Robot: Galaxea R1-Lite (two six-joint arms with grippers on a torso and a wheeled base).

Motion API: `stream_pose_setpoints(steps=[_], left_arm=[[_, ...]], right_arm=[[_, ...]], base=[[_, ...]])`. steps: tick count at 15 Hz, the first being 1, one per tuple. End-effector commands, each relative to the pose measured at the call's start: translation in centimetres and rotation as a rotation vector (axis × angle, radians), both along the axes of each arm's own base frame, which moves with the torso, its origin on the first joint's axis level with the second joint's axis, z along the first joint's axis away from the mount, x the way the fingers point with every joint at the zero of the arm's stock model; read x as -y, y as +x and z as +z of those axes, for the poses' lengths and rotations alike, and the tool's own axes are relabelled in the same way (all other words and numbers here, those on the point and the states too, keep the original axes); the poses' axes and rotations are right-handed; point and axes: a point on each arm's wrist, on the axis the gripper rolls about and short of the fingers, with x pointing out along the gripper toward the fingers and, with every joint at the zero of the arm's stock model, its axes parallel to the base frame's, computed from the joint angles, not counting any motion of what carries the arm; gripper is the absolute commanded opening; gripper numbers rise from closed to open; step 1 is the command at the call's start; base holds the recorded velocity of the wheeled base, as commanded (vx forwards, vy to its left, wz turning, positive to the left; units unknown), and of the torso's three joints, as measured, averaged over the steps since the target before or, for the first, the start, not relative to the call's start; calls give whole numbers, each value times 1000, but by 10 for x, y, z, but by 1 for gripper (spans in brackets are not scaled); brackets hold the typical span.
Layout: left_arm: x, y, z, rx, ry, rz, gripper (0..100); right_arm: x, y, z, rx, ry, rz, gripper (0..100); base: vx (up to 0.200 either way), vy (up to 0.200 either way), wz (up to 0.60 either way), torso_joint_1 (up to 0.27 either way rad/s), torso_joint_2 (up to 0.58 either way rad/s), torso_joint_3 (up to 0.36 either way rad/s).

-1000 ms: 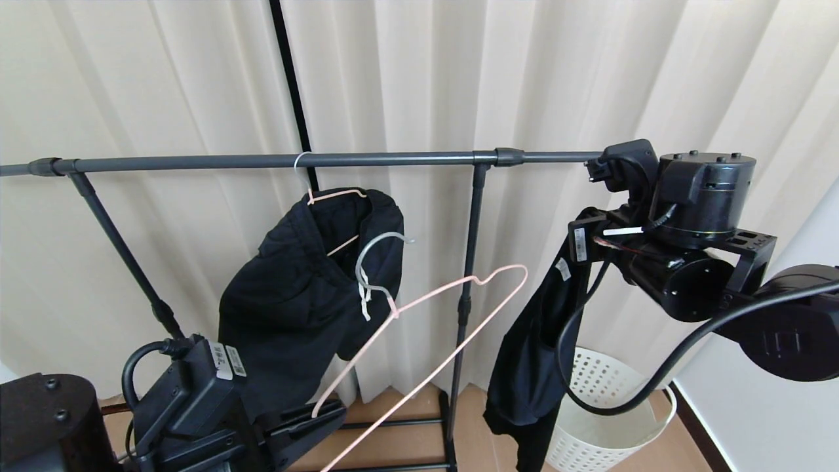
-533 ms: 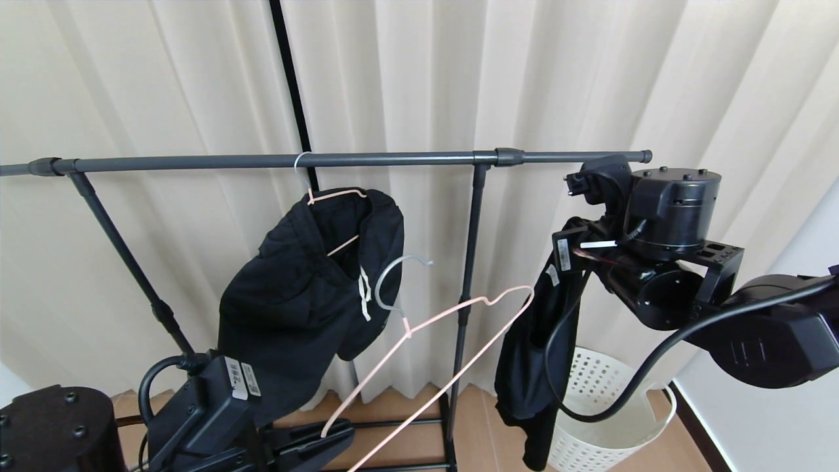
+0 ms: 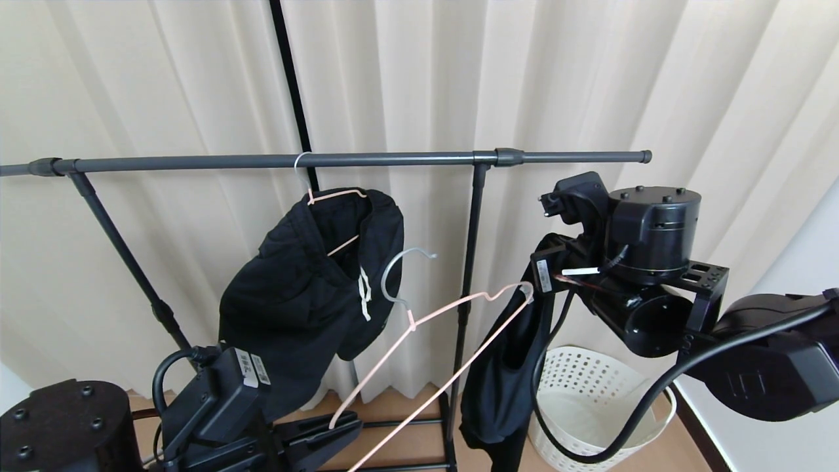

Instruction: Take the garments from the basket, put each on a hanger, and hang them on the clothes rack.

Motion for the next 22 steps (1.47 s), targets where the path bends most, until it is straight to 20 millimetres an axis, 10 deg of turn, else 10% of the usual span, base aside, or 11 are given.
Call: stream_pose_setpoints(steps=[1,22], left_arm=[[1,1,0,-1,1,1,0],[-2,14,9,48,-44,106,0]], right_arm=[[-6,-8,0,-1,-3,30,0],[-23,-54,7,8,-10,143,0]], base=[[0,0,0,0,0,0],[0,0,0,0,0,0]])
